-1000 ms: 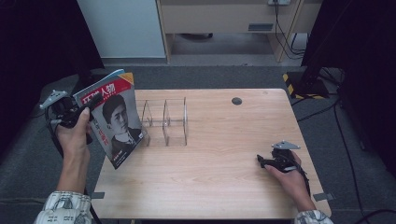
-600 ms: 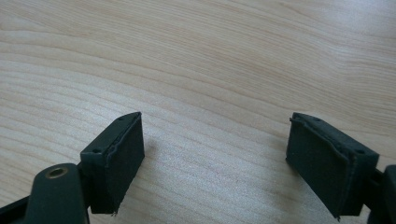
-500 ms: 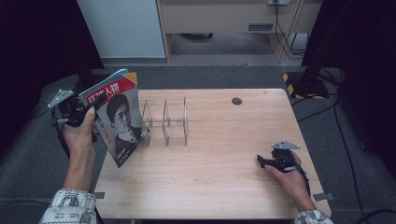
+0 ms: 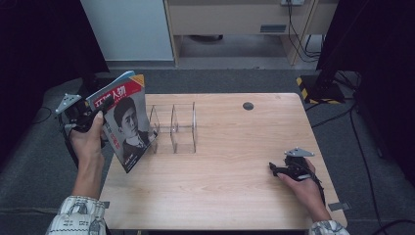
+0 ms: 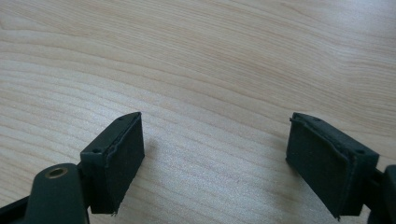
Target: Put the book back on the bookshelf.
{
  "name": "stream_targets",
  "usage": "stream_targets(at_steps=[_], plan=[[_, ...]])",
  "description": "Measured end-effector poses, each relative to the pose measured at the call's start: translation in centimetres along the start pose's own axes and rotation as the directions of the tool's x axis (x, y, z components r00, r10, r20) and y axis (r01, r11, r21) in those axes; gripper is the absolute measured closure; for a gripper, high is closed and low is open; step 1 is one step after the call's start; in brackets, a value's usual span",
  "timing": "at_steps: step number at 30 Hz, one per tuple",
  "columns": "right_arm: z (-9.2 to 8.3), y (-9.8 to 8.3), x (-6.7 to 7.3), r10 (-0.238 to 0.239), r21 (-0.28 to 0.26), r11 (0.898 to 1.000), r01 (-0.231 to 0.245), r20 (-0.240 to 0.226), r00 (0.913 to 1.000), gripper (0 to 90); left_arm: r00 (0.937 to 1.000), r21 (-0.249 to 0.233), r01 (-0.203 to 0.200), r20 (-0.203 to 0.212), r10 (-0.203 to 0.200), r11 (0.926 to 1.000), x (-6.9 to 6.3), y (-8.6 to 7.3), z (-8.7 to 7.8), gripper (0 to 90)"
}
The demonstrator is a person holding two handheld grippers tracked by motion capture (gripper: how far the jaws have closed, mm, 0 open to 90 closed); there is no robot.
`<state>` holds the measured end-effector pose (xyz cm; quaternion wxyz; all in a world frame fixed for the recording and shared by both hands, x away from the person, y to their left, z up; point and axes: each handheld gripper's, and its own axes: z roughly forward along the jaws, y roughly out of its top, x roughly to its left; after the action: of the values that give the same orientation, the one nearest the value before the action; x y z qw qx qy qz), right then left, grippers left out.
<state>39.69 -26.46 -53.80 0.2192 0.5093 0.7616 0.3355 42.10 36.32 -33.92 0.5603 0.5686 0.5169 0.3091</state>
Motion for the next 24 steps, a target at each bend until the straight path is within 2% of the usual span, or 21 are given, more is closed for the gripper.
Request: stream_targets(at_steps=[19,24], plan=[[0.0,0.0,0.02,0.0,0.0,1.0,0.0,0.0,1.0,19.3,0.9996,-0.041,-0.014,-0.027,0.012,0.9991,-0.23,-0.48,0.01,86.0],[-0.01,-0.01,0.05,0.001,0.0,1.0,-0.001,0.0,1.0,19.3,0.9989,-0.053,-0.031,-0.035,0.029,0.9981,-0.25,-0.32,0.0,86.0]])
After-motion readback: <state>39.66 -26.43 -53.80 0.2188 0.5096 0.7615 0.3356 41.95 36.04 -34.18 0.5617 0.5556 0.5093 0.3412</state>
